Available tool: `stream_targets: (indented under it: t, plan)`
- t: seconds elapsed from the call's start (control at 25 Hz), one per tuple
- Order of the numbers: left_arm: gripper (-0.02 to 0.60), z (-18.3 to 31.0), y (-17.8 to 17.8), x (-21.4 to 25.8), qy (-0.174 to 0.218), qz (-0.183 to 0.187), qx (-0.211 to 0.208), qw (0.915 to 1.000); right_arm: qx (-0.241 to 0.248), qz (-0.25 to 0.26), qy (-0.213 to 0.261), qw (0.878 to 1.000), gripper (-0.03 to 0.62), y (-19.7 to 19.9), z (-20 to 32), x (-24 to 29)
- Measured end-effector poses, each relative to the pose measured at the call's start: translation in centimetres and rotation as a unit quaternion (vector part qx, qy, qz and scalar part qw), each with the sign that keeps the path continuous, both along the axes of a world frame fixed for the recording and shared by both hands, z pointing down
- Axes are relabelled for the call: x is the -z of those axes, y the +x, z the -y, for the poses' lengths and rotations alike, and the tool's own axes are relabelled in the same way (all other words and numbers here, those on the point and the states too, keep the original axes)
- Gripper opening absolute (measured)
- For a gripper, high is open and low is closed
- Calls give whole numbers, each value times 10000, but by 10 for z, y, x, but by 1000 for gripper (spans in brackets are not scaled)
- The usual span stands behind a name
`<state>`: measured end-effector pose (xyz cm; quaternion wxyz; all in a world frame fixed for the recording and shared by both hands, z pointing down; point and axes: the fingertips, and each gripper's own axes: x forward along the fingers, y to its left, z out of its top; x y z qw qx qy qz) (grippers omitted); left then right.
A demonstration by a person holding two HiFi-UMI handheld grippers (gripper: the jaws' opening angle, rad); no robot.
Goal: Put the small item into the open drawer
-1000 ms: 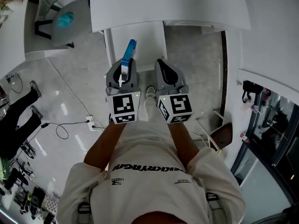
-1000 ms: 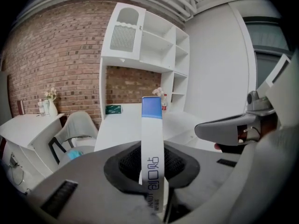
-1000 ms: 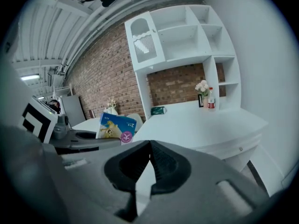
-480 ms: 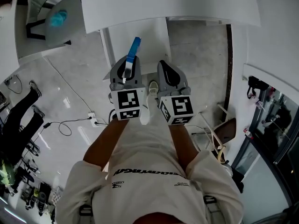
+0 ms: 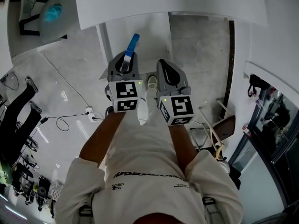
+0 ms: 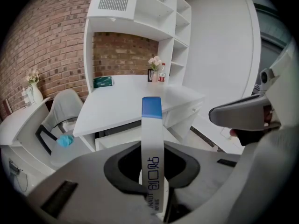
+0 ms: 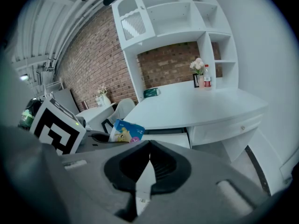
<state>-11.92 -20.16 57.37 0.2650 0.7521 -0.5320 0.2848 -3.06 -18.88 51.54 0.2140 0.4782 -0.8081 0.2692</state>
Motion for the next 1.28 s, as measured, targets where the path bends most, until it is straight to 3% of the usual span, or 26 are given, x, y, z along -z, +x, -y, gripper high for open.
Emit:
stream_targets:
  t: [1.28]
  plan:
    - [71,21,-4,-120,-1293,282,-9,9912,-60,99,-295,9995,-5,6,-3,-42]
